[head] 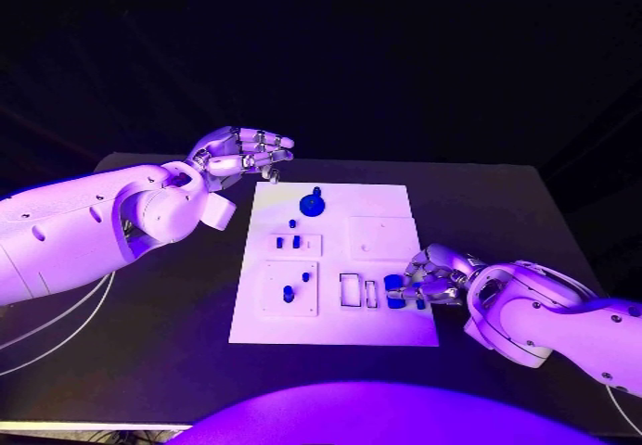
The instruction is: Assemble the parts on the task board
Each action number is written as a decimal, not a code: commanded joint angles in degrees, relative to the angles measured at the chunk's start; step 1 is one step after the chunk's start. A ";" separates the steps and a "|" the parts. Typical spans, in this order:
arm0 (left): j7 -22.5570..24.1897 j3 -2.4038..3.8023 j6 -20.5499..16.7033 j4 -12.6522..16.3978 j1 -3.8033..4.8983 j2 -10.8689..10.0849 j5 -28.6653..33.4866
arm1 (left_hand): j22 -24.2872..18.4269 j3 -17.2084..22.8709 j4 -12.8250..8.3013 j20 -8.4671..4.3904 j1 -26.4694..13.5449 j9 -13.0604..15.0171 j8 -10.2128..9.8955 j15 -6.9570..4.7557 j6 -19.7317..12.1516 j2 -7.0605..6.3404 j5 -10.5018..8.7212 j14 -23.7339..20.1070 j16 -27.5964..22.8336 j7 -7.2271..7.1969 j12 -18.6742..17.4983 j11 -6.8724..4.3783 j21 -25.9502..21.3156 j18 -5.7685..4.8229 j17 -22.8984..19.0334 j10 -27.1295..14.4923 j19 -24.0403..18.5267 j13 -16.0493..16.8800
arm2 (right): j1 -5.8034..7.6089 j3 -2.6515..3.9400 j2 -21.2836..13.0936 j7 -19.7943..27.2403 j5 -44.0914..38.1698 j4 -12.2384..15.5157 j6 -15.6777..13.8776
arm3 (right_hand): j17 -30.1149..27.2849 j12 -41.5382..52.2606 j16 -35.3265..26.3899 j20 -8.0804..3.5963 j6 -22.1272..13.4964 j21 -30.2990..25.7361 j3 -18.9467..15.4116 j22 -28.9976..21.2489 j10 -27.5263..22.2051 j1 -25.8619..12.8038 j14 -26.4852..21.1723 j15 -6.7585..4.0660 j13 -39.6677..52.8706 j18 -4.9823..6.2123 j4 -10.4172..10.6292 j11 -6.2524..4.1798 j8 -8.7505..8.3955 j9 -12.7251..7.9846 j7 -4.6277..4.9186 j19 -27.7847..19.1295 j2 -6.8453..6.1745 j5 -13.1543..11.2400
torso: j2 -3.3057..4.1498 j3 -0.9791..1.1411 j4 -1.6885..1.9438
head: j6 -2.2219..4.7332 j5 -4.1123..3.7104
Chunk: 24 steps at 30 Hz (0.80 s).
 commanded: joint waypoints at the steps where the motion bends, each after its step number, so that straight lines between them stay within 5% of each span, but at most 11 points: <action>1: 0.54 0.02 0.73 0.20 0.01 0.01 0.52 | -0.05 -0.42 0.01 0.01 -0.44 -0.08 0.36 0.27 -0.53 0.04 0.05 0.03 -0.31 -0.04 0.35 -0.05 -0.36 0.82 -0.05 -0.47 0.30 0.05 | -0.36 -0.01 0.61 -1.55 -1.88 -0.33 1.71 | 8.46 0.29 0.22 0.09 0.23 0.19 -0.26 0.05 0.38 -0.57 4.72 -0.48 3.20 -0.67 0.05 0.01 0.38 -0.09 -0.32 0.42 0.16 -0.22 | 0.04 0.05 0.06 | 0.01 -0.05; 8: 0.35 0.02 0.87 0.22 0.01 -0.05 0.52 | -0.08 -0.47 0.09 0.02 -0.51 -0.08 0.38 0.28 -0.54 0.05 0.05 0.02 -0.30 -0.04 0.38 -0.05 -0.41 0.82 -0.05 -0.50 0.30 0.06 | -1.08 -0.02 2.18 -2.53 -2.47 -1.49 3.08 | 8.66 0.33 0.27 -0.06 1.31 0.53 -0.87 0.42 0.53 -0.64 4.75 -0.71 3.42 -0.72 0.01 -0.31 1.22 -0.09 -0.71 0.57 0.72 -0.49 | 0.03 0.00 0.05 | 0.01 -0.06; 14: 0.18 0.02 0.95 0.22 0.01 -0.09 0.52 | -0.08 -0.47 0.09 0.02 -0.51 -0.08 0.38 0.28 -0.54 0.05 0.05 0.02 -0.30 -0.04 0.38 -0.05 -0.41 0.82 -0.05 -0.50 0.30 0.06 | -1.33 -0.04 2.65 -3.75 -2.98 -2.25 3.03 | 9.03 0.44 0.35 -0.67 3.48 0.79 -0.22 0.95 0.99 3.25 4.80 -1.47 3.98 -0.77 -0.25 -1.23 3.10 0.28 -1.76 0.75 3.13 0.94 | -0.06 -0.04 0.03 | 0.01 0.01; 20: 0.02 0.02 1.04 0.21 0.01 -0.13 0.52 | -0.13 -0.52 0.16 0.03 -0.55 -0.09 0.41 0.28 -0.54 0.07 0.07 0.00 -0.31 -0.04 0.42 -0.05 -0.48 0.83 -0.05 -0.55 0.31 0.07 | -1.38 -0.04 2.25 -2.89 -1.24 -2.06 -1.77 | 9.22 0.82 0.37 -1.61 5.75 1.50 2.18 1.80 1.98 8.29 4.84 -2.58 4.98 -0.92 -0.31 -2.58 4.61 0.78 -3.28 1.17 6.23 1.91 | -0.08 -0.04 0.05 | 0.01 0.07; 24: -0.11 0.02 1.02 0.18 0.01 -0.22 0.52 | -0.14 -0.52 0.17 0.03 -0.54 -0.08 0.43 0.28 -0.54 0.09 0.08 -0.01 -0.31 -0.05 0.43 -0.05 -0.51 0.83 -0.05 -0.57 0.31 0.07 | -1.09 0.01 1.47 -1.37 2.34 -1.15 -4.95 | 9.59 1.86 0.45 -2.17 7.06 2.30 3.34 2.50 3.28 9.45 4.91 -3.21 6.64 -1.09 -0.22 -3.32 5.50 1.22 -4.11 1.54 6.38 3.79 | -0.07 -0.04 0.08 | 0.01 -0.02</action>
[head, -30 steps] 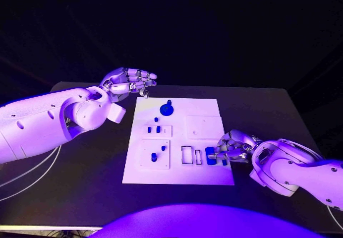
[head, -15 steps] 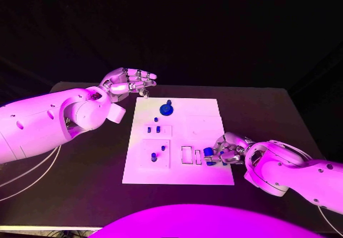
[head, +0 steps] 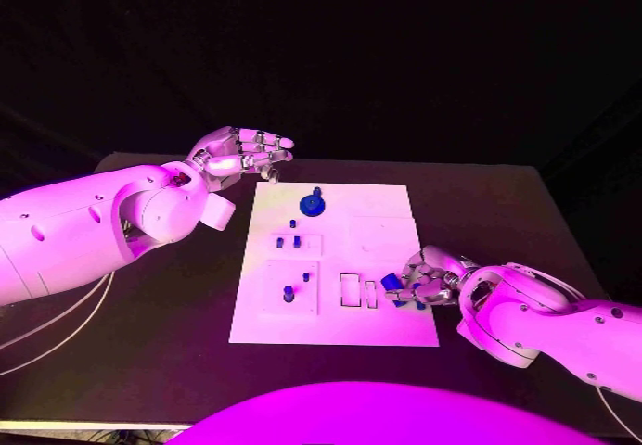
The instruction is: Assemble the parts on the task board
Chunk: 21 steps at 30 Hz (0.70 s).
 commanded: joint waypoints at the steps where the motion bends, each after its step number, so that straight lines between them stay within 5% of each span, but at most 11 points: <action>1: 0.10 0.03 0.89 0.10 0.01 -0.03 0.43 | -0.07 -0.36 0.01 0.04 -0.54 -0.09 0.22 0.28 -0.54 0.09 0.08 -0.01 -0.31 -0.05 0.21 0.16 -0.29 0.83 -0.05 -0.36 0.31 0.08 | 0.14 -0.12 -0.54 0.76 4.65 0.56 -4.09 | 9.68 0.79 0.27 -0.62 2.83 0.54 0.76 0.39 0.95 3.87 4.83 -0.56 7.11 -1.22 -0.01 -0.58 1.52 1.08 -2.30 0.02 3.15 1.12 | -0.03 -0.01 0.01 | 0.00 -0.06; 12: 0.02 0.02 0.94 -0.04 0.01 0.10 0.43 | -0.10 -0.36 0.04 0.04 -0.52 -0.08 0.26 0.28 -0.51 0.14 0.11 -0.04 -0.33 -0.06 0.24 0.15 -0.35 0.83 -0.05 -0.40 0.31 0.09 | 3.73 0.08 -1.21 3.01 15.28 4.38 -5.19 | 9.68 1.65 0.25 -1.01 3.46 0.68 1.40 0.70 1.91 2.56 4.83 -0.93 8.46 -1.28 0.11 -0.95 2.16 1.64 -2.68 0.15 3.41 2.31 | -0.01 -0.05 0.01 | 0.00 -0.20; 21: 0.02 0.02 0.92 0.07 0.02 0.15 0.43 | -0.10 -0.36 0.04 0.04 -0.52 -0.08 0.26 0.28 -0.51 0.14 0.11 -0.04 -0.33 -0.06 0.24 0.15 -0.35 0.83 -0.05 -0.40 0.31 0.09 | 4.14 -0.06 1.71 2.58 17.94 3.51 -1.77 | 9.61 1.56 0.22 -1.08 3.43 0.42 1.47 0.68 1.92 1.06 4.82 -0.97 8.48 -1.25 0.14 -0.98 2.27 1.84 -2.69 0.09 3.59 2.21 | 0.08 -0.03 -0.02 | 0.00 -0.10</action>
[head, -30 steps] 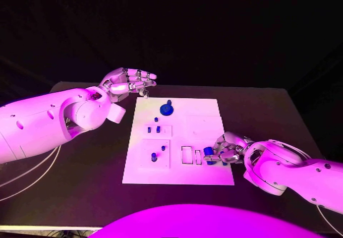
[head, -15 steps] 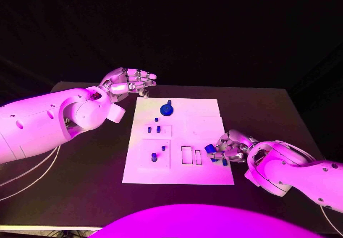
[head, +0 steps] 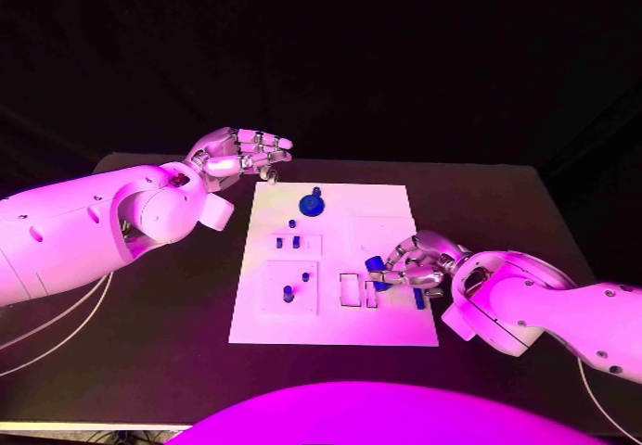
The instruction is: Assemble the parts on the task board
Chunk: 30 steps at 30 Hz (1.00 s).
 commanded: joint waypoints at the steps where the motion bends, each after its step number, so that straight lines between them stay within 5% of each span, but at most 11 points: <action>1: 0.24 0.03 0.85 0.18 0.02 0.12 0.41 | -0.05 -0.36 0.04 0.04 -0.53 -0.09 0.26 0.28 -0.51 0.14 0.11 -0.05 -0.33 -0.06 0.24 0.15 -0.35 0.83 -0.05 -0.40 0.31 0.09 | -0.26 -0.15 1.47 0.61 3.18 -0.91 2.84 | 9.63 0.19 0.22 -0.45 3.21 0.01 0.41 0.06 1.87 1.73 5.02 -0.36 8.49 -0.43 0.10 -0.44 2.28 1.86 -2.89 -0.06 2.78 0.21 | 0.05 0.02 -0.03 | 0.00 0.02; 13: 0.30 0.03 0.89 0.35 0.02 0.21 0.41 | -0.12 -0.39 0.05 0.04 -0.45 -0.09 0.32 0.27 -0.52 0.17 0.14 -0.09 -0.36 -0.07 0.30 0.14 -0.45 0.84 -0.05 -0.48 0.32 0.11 | -1.47 -0.46 6.36 -1.81 1.09 -4.72 5.47 | 9.42 0.02 0.14 -0.45 3.12 -0.47 0.33 -0.03 1.85 -0.52 4.98 -0.33 8.47 -0.37 0.09 -0.39 2.39 2.15 -2.83 -0.19 2.90 -0.39 | -0.01 0.05 0.00 | 0.00 0.16; 30: 0.21 0.03 0.91 0.33 0.02 0.18 0.41 | -0.12 -0.39 0.05 0.04 -0.45 -0.09 0.32 0.27 -0.52 0.17 0.14 -0.09 -0.36 -0.07 0.30 0.14 -0.45 0.84 -0.05 -0.48 0.32 0.11 | -1.59 -0.51 7.86 -3.30 -2.25 -5.91 4.63 | 9.33 -0.17 0.09 -0.39 3.11 -0.83 -0.44 0.03 1.83 -3.30 4.97 -0.25 8.49 -0.34 0.09 -0.30 2.64 2.58 -2.73 -0.23 2.16 -2.36 | 0.01 0.06 -0.06 | 0.00 0.24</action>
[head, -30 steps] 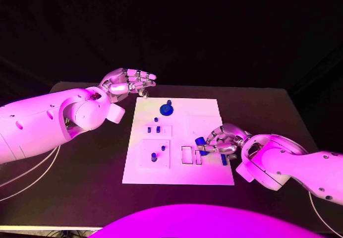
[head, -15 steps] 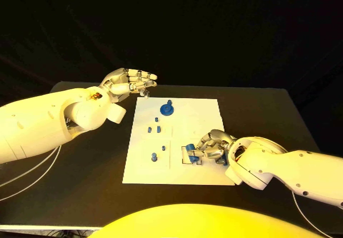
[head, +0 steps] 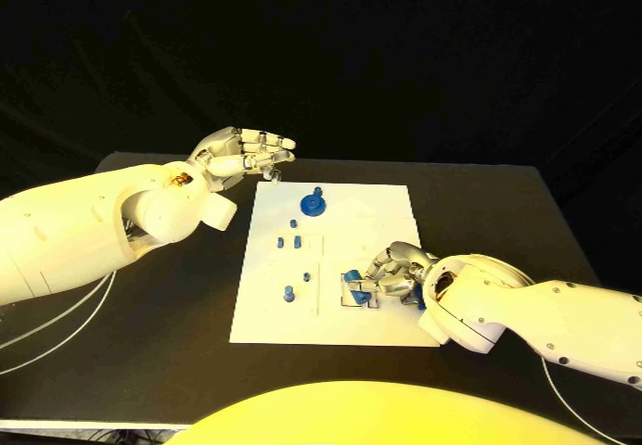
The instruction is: Assemble the parts on the task board
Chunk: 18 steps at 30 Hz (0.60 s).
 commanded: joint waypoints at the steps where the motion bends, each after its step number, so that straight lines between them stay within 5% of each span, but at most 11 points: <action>1: 0.28 0.03 0.84 0.15 0.02 0.09 0.39 | -0.05 -0.39 0.05 0.04 -0.45 -0.09 0.33 0.28 -0.52 0.17 0.14 -0.10 -0.36 -0.07 0.30 -0.07 -0.21 0.84 -0.05 -0.27 0.32 0.08 | -0.18 -0.12 0.14 -1.44 -2.42 -0.43 0.40 | 9.28 -0.22 0.08 -0.21 3.16 -0.29 -0.82 0.12 1.82 -1.84 4.96 -0.23 8.50 -0.36 -0.06 -0.29 1.79 2.65 -2.68 -0.04 -0.15 -1.63 | 0.00 -0.01 0.01 | 0.00 -0.04; 7: 0.26 0.03 0.83 0.14 0.02 0.08 0.39 | -0.05 -0.39 0.05 0.04 -0.45 -0.09 0.33 0.28 -0.52 0.17 0.14 -0.10 -0.36 -0.07 0.30 -0.07 -0.21 0.84 -0.05 -0.27 0.32 0.08 | -0.18 -0.12 0.56 -1.96 -3.54 -0.98 -0.36 | 9.30 -0.56 0.06 -0.12 3.13 -0.58 -3.67 0.27 1.71 -5.80 4.97 -0.16 8.41 -0.34 -0.03 -0.21 2.30 3.30 -2.62 -0.01 -0.48 -5.41 | 0.02 -0.02 -0.01 | 0.00 -0.09; 10: 0.24 0.03 0.82 0.16 0.02 0.05 0.39 | -0.12 -0.44 0.10 0.05 -0.42 -0.11 0.38 0.28 -0.55 0.18 0.14 -0.13 -0.37 -0.06 0.38 -0.07 -0.31 0.84 -0.05 -0.34 0.34 0.10 | -0.18 -0.12 0.73 -2.17 -4.40 -1.12 -0.47 | 9.31 -0.78 0.04 -0.09 2.93 -0.91 -6.58 0.38 1.66 -8.37 4.97 -0.13 8.41 -0.31 0.03 -0.18 2.83 3.95 -2.59 0.01 -0.22 -10.67 | 0.03 -0.02 0.00 | 0.00 -0.14; 13: 0.22 0.03 0.78 0.15 0.02 0.02 0.39 | -0.12 -0.44 0.10 0.05 -0.42 -0.11 0.38 0.28 -0.55 0.18 0.14 -0.13 -0.37 -0.06 0.38 -0.07 -0.31 0.84 -0.05 -0.34 0.34 0.10 | -0.19 -0.12 0.73 -2.26 -5.07 -1.02 -0.37 | 9.24 -1.15 0.00 -0.06 2.68 -1.25 -8.08 0.38 1.46 -10.58 4.96 -0.09 8.19 -0.27 0.11 -0.12 3.08 4.32 -2.52 -0.03 -0.95 -13.06 | 0.02 0.03 -0.02 | 0.00 -0.11; 18: 0.20 0.03 0.78 0.15 0.02 -0.01 0.39 | -0.12 -0.44 0.10 0.05 -0.42 -0.11 0.38 0.28 -0.55 0.18 0.14 -0.13 -0.37 -0.06 0.38 -0.07 -0.31 0.84 -0.05 -0.34 0.34 0.10 | -0.23 -0.12 0.31 -2.21 -6.14 -0.45 -0.20 | 9.12 -1.29 -0.05 -0.04 2.52 -1.50 -8.27 0.36 1.39 -11.99 4.93 -0.06 8.12 -0.25 0.14 -0.09 3.19 4.50 -2.49 -0.06 -1.85 -13.37 | 0.02 0.02 0.00 | 0.00 -0.14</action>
